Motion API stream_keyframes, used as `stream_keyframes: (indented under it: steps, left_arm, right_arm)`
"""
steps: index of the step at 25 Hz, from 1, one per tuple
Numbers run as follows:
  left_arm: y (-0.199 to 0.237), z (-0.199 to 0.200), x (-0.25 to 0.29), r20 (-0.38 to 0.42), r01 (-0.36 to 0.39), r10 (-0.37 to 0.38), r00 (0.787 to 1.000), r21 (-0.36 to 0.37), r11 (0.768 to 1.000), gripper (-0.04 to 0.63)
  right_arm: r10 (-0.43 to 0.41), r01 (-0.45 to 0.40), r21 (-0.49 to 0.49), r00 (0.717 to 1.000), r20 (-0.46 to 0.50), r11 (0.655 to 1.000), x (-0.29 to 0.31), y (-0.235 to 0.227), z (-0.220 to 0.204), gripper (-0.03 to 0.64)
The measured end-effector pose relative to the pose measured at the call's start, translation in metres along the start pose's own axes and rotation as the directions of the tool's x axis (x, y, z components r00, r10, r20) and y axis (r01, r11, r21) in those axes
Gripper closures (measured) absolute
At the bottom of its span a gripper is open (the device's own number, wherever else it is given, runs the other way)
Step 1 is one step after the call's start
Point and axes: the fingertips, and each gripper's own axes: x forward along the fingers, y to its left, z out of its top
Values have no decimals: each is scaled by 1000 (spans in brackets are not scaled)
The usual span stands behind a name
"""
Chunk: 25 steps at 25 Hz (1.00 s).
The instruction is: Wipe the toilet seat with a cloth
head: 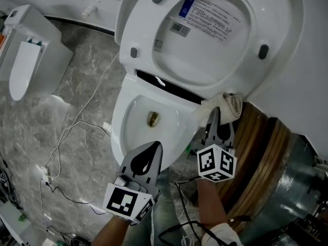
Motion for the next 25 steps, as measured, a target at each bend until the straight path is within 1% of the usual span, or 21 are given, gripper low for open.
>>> stream_keyframes:
  steps: [4,6,8,14,20,25]
  left_arm:
    - [5,-3,-1,9,2,-2,1000,-6,1000,600]
    - [8,-2,-2,14,-2,2,1000,-9,1000,601]
    - [12,-1,-3,22,-7,7,1000,-10,1000,600]
    - [27,1,-11,38,-35,35,999,-14,999,600]
    - [47,6,-26,60,-80,81,995,-24,996,601]
    - [66,11,-38,86,-130,133,987,-49,990,600]
  right_arm:
    - [-47,52,-125,998,43,991,4,3,-7,515]
    - [-60,67,-138,997,59,988,7,5,-10,517]
    - [-57,64,-125,997,59,990,9,9,-13,517]
    - [-5,7,-115,1000,16,993,22,36,-33,515]
    - [54,-53,-130,999,6,990,37,78,-46,515]
    - [113,-115,-119,993,-24,986,51,114,-56,517]
